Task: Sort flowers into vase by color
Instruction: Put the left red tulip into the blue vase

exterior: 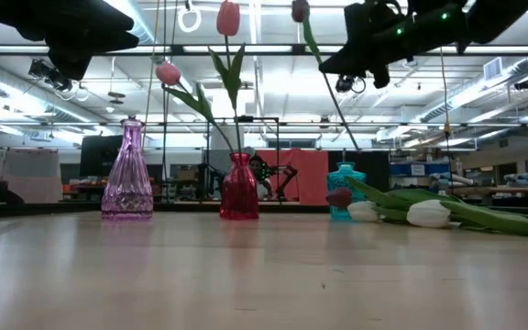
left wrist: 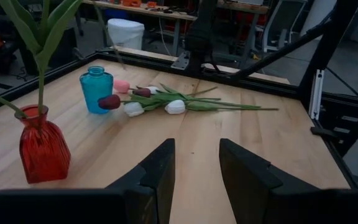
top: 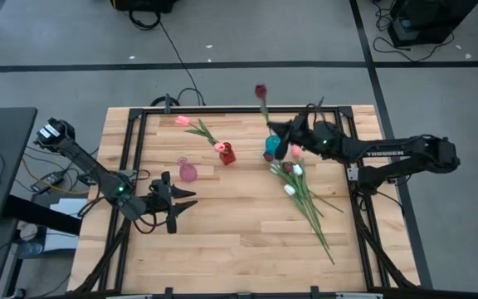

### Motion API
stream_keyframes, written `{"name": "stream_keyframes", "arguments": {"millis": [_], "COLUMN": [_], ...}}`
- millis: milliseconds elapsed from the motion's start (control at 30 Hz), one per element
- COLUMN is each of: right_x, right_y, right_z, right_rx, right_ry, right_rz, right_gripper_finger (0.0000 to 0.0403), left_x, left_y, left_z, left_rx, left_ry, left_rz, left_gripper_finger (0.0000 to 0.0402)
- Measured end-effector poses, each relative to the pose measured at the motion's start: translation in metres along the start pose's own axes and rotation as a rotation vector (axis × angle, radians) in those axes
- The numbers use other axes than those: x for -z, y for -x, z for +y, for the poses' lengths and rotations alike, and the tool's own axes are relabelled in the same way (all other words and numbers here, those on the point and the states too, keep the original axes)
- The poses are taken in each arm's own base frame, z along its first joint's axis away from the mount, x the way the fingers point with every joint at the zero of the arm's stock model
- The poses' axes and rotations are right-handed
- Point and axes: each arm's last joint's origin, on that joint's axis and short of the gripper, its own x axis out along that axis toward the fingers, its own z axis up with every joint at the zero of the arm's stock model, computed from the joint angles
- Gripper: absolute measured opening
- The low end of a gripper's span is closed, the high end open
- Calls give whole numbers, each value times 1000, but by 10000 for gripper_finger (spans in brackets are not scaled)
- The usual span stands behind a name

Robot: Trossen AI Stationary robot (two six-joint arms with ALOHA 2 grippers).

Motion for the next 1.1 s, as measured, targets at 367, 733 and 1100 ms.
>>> {"name": "stream_keyframes", "arguments": {"millis": [367,733,1100], "right_x": [6,30,28], "right_y": [-14,-25,5], "right_z": [-24,-17,-18], "right_rx": [55,89,81], "right_ry": [73,114,157], "right_rz": [-88,32,240], "right_gripper_finger": [2,3,56], "left_x": [-1,2,5], "left_y": [0,0,0], "left_z": [1,2,2], "left_rx": [-45,-41,-31], "left_ry": [-28,-15,-6], "left_rz": [-18,0,30], "left_gripper_finger": [131,131,131]}}
